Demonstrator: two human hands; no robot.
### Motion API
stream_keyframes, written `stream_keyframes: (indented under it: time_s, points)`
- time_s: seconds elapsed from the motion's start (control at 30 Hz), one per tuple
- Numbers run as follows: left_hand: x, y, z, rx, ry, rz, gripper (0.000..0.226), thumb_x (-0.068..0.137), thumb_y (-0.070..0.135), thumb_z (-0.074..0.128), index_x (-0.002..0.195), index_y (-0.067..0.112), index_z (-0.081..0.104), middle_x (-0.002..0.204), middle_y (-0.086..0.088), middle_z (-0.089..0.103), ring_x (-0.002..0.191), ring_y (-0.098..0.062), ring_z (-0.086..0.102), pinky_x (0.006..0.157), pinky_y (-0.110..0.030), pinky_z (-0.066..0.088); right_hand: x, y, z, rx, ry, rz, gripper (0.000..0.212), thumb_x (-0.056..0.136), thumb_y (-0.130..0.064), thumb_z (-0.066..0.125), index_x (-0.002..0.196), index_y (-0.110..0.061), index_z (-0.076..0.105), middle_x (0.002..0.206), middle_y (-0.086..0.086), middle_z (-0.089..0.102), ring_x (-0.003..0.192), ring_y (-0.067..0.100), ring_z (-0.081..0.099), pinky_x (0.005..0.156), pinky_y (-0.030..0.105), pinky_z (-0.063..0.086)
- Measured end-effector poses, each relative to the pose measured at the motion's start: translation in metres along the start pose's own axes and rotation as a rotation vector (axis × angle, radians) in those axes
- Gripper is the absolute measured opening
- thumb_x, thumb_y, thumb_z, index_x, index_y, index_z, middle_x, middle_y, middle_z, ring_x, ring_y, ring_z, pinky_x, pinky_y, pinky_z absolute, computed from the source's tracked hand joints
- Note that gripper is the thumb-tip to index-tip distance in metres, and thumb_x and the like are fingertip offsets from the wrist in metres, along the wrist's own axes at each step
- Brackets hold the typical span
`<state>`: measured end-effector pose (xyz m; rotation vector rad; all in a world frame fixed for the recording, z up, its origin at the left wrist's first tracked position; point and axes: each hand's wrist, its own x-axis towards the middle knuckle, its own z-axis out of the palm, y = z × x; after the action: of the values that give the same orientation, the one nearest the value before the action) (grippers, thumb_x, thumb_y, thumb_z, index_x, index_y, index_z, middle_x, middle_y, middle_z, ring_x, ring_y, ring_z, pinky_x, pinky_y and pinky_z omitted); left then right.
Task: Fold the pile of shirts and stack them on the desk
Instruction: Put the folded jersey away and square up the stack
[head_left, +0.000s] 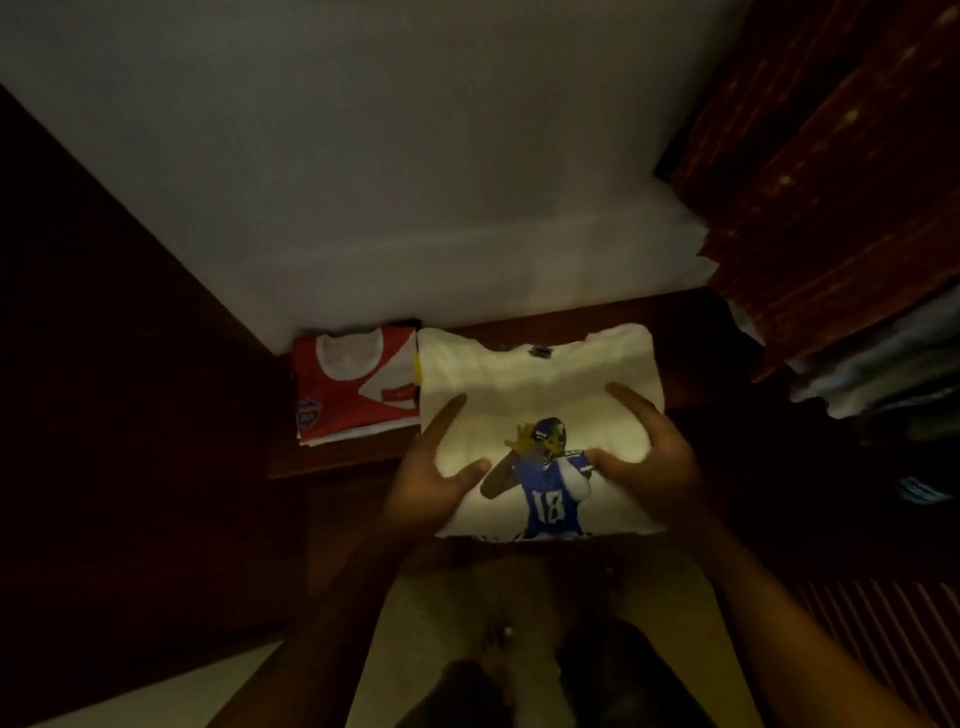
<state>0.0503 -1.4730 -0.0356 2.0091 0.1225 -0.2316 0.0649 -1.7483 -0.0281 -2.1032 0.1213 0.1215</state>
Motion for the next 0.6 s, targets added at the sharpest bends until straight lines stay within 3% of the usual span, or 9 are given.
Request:
stream_keyframes:
  time_s: [0.13, 0.3, 0.4, 0.5, 0.6]
  points:
    - [0.081, -0.045, 0.036, 0.049, 0.004, 0.009, 0.083, 0.086, 0.033, 0.079, 0.154, 0.042, 0.031, 0.159, 0.007, 0.034, 0.138, -0.006, 0.032, 0.11, -0.029, 0.033, 0.08, 0.054, 0.019, 0.017, -0.065, -0.006, 0.079, 0.081, -0.019, 0.083, 0.148, -0.036, 0.045, 0.142, -0.021, 0.039, 0.132, 0.005, 0.037, 0.11, 0.038, 0.044]
    - [0.183, -0.115, 0.078, 0.1, 0.067, 0.002, 0.084, 0.086, 0.03, 0.079, 0.156, 0.035, 0.033, 0.161, 0.001, 0.033, 0.146, -0.02, 0.032, 0.113, -0.03, 0.031, 0.187, 0.141, 0.06, 0.009, -0.063, -0.123, 0.081, 0.076, -0.015, 0.088, 0.147, -0.022, 0.049, 0.147, -0.008, 0.047, 0.136, 0.015, 0.046, 0.112, 0.047, 0.045]
    - [0.238, -0.159, 0.099, 0.079, 0.114, 0.028, 0.08, 0.087, 0.028, 0.078, 0.155, 0.035, 0.035, 0.161, -0.001, 0.033, 0.145, -0.02, 0.032, 0.112, -0.028, 0.032, 0.245, 0.186, 0.088, 0.061, -0.07, -0.114, 0.077, 0.078, -0.017, 0.087, 0.146, -0.027, 0.051, 0.144, -0.01, 0.047, 0.133, 0.014, 0.047, 0.111, 0.041, 0.045]
    - [0.288, -0.204, 0.118, 0.036, 0.112, 0.034, 0.08, 0.088, 0.032, 0.078, 0.155, 0.038, 0.034, 0.159, -0.004, 0.036, 0.142, -0.022, 0.037, 0.112, -0.035, 0.038, 0.295, 0.225, 0.115, 0.061, -0.063, -0.14, 0.075, 0.079, -0.019, 0.086, 0.144, -0.032, 0.051, 0.141, -0.011, 0.044, 0.131, 0.01, 0.044, 0.106, 0.033, 0.045]
    - [0.328, -0.25, 0.138, 0.074, 0.117, 0.05, 0.079, 0.088, 0.034, 0.077, 0.155, 0.038, 0.033, 0.155, -0.006, 0.039, 0.14, -0.024, 0.041, 0.106, -0.031, 0.041, 0.33, 0.267, 0.142, 0.038, -0.065, -0.139, 0.072, 0.081, -0.015, 0.084, 0.145, -0.027, 0.051, 0.136, -0.011, 0.043, 0.126, 0.007, 0.043, 0.094, 0.017, 0.042]
